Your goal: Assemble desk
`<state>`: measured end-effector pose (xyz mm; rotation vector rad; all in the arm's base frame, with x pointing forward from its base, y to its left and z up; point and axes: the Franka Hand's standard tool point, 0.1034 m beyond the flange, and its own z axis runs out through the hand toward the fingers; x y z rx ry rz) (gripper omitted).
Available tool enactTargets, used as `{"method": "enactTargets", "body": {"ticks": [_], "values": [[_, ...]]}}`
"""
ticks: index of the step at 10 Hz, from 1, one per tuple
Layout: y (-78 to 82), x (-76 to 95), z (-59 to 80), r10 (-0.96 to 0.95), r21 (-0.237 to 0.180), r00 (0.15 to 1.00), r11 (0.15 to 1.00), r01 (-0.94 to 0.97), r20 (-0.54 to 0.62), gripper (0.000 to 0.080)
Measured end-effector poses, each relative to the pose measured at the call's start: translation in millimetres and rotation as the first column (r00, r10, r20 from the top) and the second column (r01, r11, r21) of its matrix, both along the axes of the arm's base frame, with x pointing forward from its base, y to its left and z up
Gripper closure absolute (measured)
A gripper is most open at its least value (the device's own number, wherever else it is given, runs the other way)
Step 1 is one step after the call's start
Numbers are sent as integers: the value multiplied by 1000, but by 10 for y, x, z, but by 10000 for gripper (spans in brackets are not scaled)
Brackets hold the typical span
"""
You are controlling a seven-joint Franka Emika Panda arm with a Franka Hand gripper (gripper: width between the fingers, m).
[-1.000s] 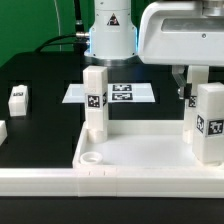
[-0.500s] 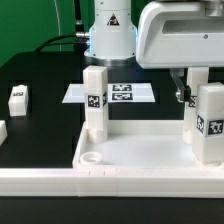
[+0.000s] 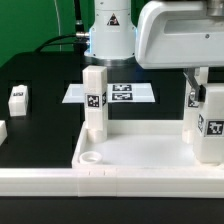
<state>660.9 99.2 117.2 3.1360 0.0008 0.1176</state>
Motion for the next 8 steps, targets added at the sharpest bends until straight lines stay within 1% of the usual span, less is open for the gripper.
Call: {"method": "enactTargets", "body": {"ticks": [2, 3, 5, 6, 7, 8], "values": [[-1, 0, -1, -57, 4, 998, 998, 57, 0, 511], [1, -1, -3, -155, 13, 988, 988, 155, -1, 511], [0, -2, -5, -248, 19, 969, 968, 248, -2, 509], [0, -5, -9, -337, 28, 942, 941, 337, -6, 509], [-8, -4, -12, -440, 45, 898, 897, 440, -10, 509], [-14, -1, -15, -546, 63, 837, 835, 546, -18, 509]]}}
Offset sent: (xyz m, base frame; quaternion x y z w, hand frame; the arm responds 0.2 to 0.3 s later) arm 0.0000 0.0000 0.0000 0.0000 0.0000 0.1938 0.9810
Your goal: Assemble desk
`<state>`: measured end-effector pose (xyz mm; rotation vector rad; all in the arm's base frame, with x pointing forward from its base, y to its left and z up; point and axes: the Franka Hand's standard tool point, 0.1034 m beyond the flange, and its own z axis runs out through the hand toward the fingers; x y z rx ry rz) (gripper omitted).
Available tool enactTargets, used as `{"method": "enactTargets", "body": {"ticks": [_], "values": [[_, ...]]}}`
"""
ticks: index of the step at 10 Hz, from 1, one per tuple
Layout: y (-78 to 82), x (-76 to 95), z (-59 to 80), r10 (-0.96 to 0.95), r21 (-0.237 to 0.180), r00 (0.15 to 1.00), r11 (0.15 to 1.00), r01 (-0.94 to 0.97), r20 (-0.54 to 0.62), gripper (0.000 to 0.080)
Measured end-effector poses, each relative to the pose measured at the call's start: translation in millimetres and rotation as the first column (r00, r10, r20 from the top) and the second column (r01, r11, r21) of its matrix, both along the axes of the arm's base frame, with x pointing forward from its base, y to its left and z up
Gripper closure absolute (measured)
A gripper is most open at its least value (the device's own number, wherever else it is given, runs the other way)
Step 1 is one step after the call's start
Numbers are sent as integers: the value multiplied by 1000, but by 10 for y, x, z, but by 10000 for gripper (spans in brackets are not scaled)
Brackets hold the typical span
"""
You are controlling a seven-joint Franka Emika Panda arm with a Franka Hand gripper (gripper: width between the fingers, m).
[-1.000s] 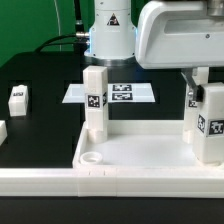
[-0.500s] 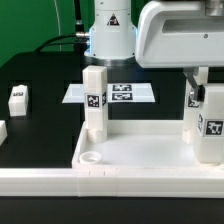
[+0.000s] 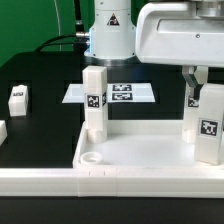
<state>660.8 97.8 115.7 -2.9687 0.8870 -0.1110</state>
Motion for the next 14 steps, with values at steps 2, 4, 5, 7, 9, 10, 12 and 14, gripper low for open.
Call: {"method": "enactTargets", "body": {"ticks": [2, 4, 5, 7, 9, 10, 12, 14], "values": [[-1, -1, -3, -202, 24, 979, 979, 203, -7, 509], [-1, -2, -7, -374, 42, 927, 926, 374, -19, 509], [4, -3, -10, -482, 52, 876, 874, 483, -29, 509], [3, 0, -11, -615, 59, 788, 785, 616, -41, 509], [5, 0, -12, -705, 64, 707, 705, 707, -50, 509], [4, 0, -13, -683, 63, 729, 726, 684, -48, 403], [4, -4, -15, -638, 58, 769, 767, 639, -44, 264], [5, -13, -12, -502, 37, 864, 864, 503, -34, 186]]}}
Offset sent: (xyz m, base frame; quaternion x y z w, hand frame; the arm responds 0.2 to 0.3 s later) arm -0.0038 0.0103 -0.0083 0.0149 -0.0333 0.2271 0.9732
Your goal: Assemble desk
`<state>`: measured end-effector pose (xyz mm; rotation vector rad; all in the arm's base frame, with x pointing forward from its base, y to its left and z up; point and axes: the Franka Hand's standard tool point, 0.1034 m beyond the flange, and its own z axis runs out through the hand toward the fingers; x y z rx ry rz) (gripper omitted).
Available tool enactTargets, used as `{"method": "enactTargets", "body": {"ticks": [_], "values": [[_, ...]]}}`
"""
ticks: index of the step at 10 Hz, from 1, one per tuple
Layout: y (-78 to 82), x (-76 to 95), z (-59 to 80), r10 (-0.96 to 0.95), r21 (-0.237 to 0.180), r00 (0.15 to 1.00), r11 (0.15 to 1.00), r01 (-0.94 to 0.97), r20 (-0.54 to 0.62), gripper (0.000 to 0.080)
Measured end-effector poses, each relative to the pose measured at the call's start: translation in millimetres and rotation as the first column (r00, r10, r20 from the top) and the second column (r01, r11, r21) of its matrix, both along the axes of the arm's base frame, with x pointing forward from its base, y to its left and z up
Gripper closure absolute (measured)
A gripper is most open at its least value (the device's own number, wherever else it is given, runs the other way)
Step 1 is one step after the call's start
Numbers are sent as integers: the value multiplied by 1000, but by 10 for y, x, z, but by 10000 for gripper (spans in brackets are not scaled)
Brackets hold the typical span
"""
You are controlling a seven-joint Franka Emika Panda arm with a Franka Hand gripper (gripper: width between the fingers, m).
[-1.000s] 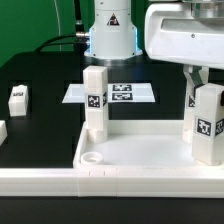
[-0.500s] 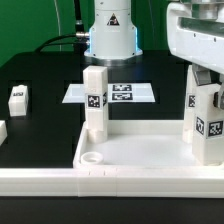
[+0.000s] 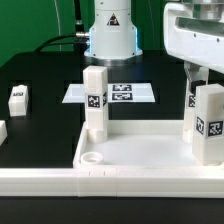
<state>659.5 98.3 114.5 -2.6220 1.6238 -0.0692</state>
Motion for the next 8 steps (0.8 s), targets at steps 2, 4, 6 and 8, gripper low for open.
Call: {"method": "enactTargets", "body": {"ticks": [2, 4, 6, 8], "values": [[29, -2, -1, 145, -12, 989, 989, -145, 4, 152], [38, -2, 1, 310, -35, 951, 950, -310, 2, 151], [35, 30, 5, 504, -63, 863, 862, -503, 15, 151], [22, 47, 17, 637, -87, 770, 768, -634, 11, 151]]}}
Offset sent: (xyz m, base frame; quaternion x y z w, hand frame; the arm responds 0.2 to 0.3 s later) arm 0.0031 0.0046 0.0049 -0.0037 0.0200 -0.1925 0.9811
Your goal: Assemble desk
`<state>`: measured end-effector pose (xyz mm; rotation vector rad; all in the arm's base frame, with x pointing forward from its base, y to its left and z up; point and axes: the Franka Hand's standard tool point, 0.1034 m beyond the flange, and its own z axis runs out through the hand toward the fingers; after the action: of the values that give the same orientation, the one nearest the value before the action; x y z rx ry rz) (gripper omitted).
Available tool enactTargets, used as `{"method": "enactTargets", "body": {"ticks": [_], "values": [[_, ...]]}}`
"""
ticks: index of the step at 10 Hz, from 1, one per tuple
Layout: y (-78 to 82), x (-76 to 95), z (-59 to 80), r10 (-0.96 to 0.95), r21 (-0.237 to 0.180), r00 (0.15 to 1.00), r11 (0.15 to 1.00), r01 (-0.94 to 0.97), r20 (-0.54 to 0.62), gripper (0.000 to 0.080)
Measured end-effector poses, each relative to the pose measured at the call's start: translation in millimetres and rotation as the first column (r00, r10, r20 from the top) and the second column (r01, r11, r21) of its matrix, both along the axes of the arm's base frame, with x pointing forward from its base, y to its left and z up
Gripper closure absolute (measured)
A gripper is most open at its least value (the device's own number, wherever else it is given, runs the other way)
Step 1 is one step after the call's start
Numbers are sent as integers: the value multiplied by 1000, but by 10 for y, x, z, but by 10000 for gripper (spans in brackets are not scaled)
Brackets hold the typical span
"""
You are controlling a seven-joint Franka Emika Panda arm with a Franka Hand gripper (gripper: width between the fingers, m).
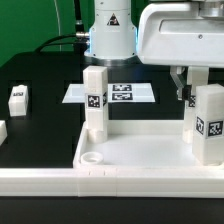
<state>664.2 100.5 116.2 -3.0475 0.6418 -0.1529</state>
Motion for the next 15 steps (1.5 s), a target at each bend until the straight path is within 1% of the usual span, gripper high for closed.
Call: {"method": "enactTargets", "body": {"ticks": [3, 5, 7, 8, 9, 12, 13, 15], "values": [[-21, 12, 20, 259, -29, 966, 965, -259, 0, 151], [-38, 13, 18, 333, -37, 943, 942, -333, -3, 151], [-41, 11, 10, 326, -37, 945, 945, -326, -4, 421], [-41, 11, 9, 326, -37, 945, 945, -326, -4, 421], [-43, 11, 7, 316, -36, 949, 948, -315, -4, 511], [-42, 10, 5, 253, -28, 967, 967, -253, -2, 511], [-45, 9, 2, 152, -17, 988, 988, -152, 0, 511], [-82, 14, -3, -43, 15, 999, 999, 43, -1, 511]]}}
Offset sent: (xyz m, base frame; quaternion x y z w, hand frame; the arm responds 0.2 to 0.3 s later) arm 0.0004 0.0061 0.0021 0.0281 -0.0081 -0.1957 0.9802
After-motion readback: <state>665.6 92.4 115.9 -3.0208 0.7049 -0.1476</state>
